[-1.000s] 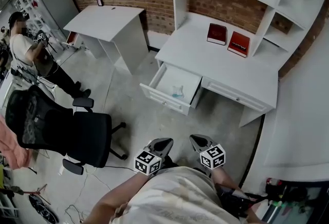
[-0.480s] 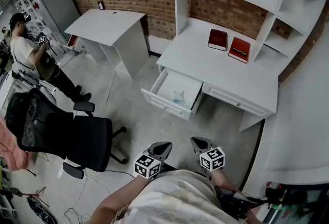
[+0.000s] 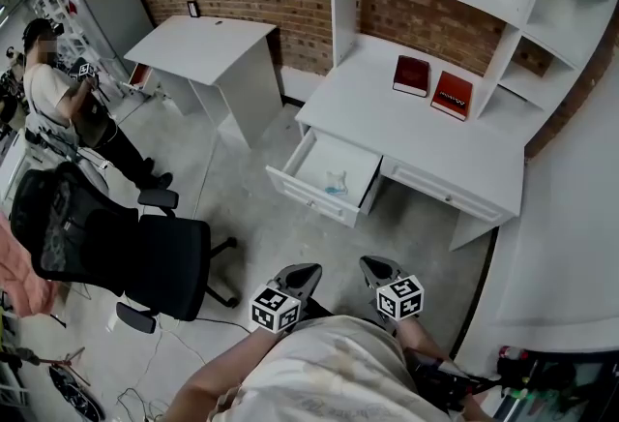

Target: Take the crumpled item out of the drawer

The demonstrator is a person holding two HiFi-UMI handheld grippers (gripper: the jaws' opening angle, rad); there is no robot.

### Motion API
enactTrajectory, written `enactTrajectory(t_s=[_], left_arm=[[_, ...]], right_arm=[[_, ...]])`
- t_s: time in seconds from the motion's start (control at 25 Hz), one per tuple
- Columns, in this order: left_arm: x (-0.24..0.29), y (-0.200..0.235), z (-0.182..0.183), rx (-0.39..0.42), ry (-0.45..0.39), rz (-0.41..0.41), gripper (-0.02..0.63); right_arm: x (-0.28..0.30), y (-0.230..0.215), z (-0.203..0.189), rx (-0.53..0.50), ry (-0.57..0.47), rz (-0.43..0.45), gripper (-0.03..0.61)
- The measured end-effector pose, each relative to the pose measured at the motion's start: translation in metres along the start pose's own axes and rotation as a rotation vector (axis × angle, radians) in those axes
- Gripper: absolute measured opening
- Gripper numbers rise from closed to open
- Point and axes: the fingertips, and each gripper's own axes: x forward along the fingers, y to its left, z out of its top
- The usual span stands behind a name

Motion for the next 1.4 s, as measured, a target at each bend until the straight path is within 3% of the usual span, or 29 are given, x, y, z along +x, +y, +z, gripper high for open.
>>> enactTrajectory(t_s=[0.72, 1.4], left_arm=[[0.014, 0.018, 0.006, -0.030, -0.002, 0.030, 0.020], [0.094, 0.071, 0.048, -0.038, -0.002, -0.029, 0.020]], right_arm=[[0.019, -0.015, -0.004, 0.019, 0.068, 0.031, 0.026], [0.058, -0.082, 0.030, 0.019, 0.091, -0.018, 0.028]])
